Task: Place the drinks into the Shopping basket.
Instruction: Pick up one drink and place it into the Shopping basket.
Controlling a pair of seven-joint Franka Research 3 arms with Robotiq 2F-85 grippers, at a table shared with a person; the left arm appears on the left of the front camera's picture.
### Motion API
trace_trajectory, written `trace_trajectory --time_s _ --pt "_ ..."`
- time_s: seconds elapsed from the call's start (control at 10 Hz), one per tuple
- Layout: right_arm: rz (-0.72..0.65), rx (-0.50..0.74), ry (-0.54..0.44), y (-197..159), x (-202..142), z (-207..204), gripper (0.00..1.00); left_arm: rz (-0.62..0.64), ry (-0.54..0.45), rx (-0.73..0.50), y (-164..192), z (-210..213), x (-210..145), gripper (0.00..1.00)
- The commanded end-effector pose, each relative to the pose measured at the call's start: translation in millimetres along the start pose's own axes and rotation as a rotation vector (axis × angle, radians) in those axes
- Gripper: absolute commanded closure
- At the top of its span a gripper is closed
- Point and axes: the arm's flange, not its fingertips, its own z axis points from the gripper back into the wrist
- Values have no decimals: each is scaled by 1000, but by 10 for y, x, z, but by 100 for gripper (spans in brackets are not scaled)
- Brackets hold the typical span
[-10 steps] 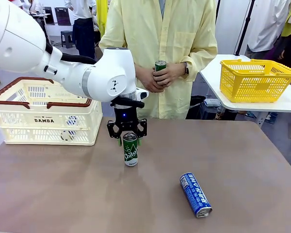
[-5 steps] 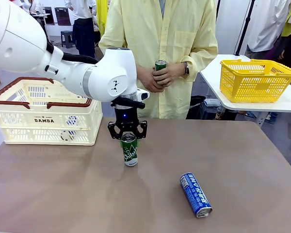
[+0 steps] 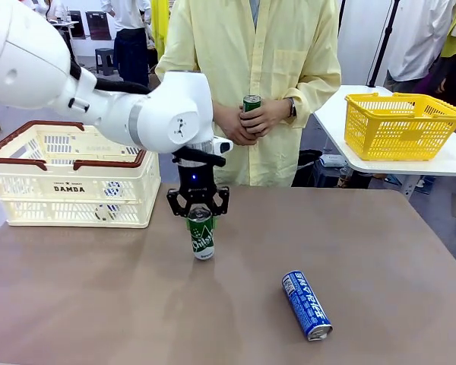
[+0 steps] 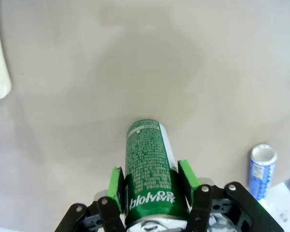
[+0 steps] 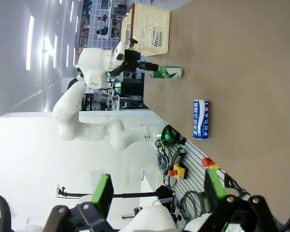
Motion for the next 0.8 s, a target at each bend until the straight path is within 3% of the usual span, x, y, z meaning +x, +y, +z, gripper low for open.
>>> trace_trajectory --time_s 0.0,0.3,0.5,0.6,0.7 --pt "-11 -13 14 25 -23 2 0 36 56 -29 255 729 -75 100" --pt "-11 -13 14 25 -23 2 0 -14 125 -79 574 1562 -414 100" --pt "-11 -13 14 25 -23 2 0 -31 120 -94 817 1813 -627 100" --pt "-11 -13 14 25 -23 2 0 12 36 -148 941 1899 -707 100" --pt "-11 -13 14 25 -23 2 0 -25 112 -69 707 1823 -602 100"
